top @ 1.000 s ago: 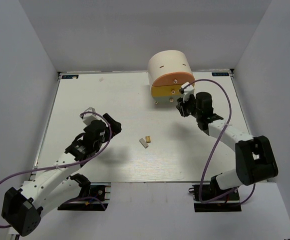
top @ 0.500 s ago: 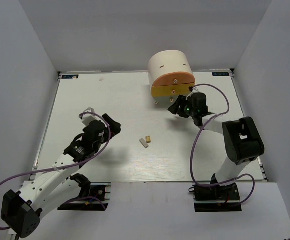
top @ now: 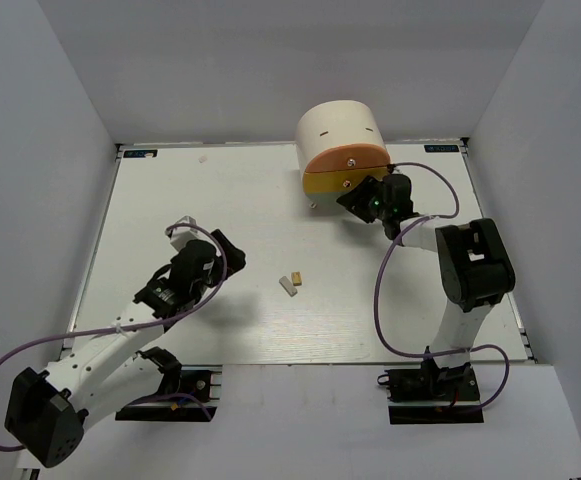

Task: Sort the stationery into containers
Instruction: Open the drawer

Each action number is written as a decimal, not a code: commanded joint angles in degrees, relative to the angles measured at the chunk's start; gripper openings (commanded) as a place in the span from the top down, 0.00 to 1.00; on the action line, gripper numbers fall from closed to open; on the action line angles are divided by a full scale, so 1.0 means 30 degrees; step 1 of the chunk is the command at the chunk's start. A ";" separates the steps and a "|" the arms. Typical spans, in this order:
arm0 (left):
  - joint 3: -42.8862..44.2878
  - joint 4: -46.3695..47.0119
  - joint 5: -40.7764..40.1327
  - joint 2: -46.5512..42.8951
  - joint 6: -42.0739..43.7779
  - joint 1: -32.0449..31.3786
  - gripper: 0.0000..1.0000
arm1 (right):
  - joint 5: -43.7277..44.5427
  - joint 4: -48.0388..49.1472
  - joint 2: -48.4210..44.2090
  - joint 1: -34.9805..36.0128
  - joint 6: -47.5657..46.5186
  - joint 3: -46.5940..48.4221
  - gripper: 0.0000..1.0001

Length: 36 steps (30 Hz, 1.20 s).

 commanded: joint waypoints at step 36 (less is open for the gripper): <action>0.3232 0.1016 0.1597 0.4259 0.1639 -0.0079 0.00 | 0.1076 0.2943 0.1956 -0.0365 0.3015 0.0967 0.78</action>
